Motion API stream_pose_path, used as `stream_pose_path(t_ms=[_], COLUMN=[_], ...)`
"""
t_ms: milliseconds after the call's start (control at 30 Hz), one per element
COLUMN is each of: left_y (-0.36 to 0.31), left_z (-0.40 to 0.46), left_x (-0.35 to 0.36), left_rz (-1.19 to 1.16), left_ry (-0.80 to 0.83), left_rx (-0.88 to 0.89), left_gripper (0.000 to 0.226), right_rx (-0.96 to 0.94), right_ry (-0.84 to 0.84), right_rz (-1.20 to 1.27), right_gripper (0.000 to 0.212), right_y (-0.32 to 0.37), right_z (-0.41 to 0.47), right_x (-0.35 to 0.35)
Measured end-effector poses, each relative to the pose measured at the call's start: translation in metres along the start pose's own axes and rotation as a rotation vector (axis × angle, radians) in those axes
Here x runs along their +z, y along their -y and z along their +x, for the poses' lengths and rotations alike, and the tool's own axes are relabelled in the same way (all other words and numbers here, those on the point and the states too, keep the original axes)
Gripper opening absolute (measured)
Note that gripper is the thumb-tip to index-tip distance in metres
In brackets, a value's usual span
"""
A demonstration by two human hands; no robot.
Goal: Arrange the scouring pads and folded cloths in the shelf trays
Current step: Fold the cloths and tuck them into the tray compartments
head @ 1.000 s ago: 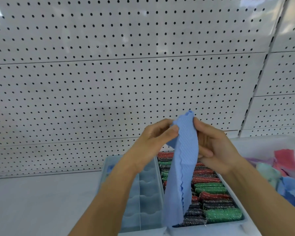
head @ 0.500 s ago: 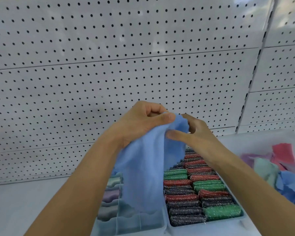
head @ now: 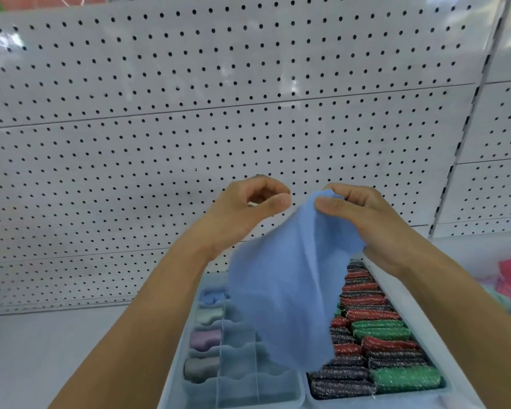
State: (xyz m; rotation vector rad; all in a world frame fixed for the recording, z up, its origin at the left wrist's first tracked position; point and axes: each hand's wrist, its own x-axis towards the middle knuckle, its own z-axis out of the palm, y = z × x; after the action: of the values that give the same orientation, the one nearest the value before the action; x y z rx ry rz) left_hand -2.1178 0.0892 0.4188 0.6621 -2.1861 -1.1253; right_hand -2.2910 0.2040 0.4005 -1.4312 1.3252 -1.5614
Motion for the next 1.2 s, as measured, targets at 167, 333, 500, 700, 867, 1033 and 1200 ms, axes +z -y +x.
stream_pose_path(t_ms=[167, 333, 500, 700, 867, 1033, 1200], left_y=[0.005, 0.014, 0.024, 0.029, 0.040, 0.040, 0.042], left_z=[-0.024, -0.036, -0.035, -0.033, -0.040, -0.042, -0.043], left_x=[0.019, 0.045, 0.054, 0.062, 0.069, 0.070, 0.074], left_rz=[-0.143, -0.395, -0.710, -0.744, -0.732, -0.857, -0.845], left_ry=[-0.269, -0.015, 0.038, 0.015, -0.013, -0.039, -0.068], left_rx=[-0.066, -0.278, -0.328, -0.387, -0.486, -0.534, -0.512], left_gripper=[0.040, 0.044, 0.040, 0.037, 0.042, 0.042, 0.032], right_rx=[-0.021, -0.022, 0.009, 0.044, 0.068, 0.139, 0.119], right_ry=[-0.003, -0.027, -0.055, -0.084, -0.071, -0.054, -0.060], right_rz=[-0.043, -0.140, -0.381, -0.444, -0.338, -0.336, -0.376], right_gripper=[0.061, 0.055, 0.019, 0.017, 0.019, 0.010, 0.009], right_y=[0.001, -0.002, -0.008, -0.006, -0.007, -0.022, -0.032], right_z=[-0.005, -0.010, -0.014, -0.017, -0.020, -0.024, -0.028], right_x=[-0.002, 0.002, 0.005, 0.011, 0.006, 0.010, 0.014])
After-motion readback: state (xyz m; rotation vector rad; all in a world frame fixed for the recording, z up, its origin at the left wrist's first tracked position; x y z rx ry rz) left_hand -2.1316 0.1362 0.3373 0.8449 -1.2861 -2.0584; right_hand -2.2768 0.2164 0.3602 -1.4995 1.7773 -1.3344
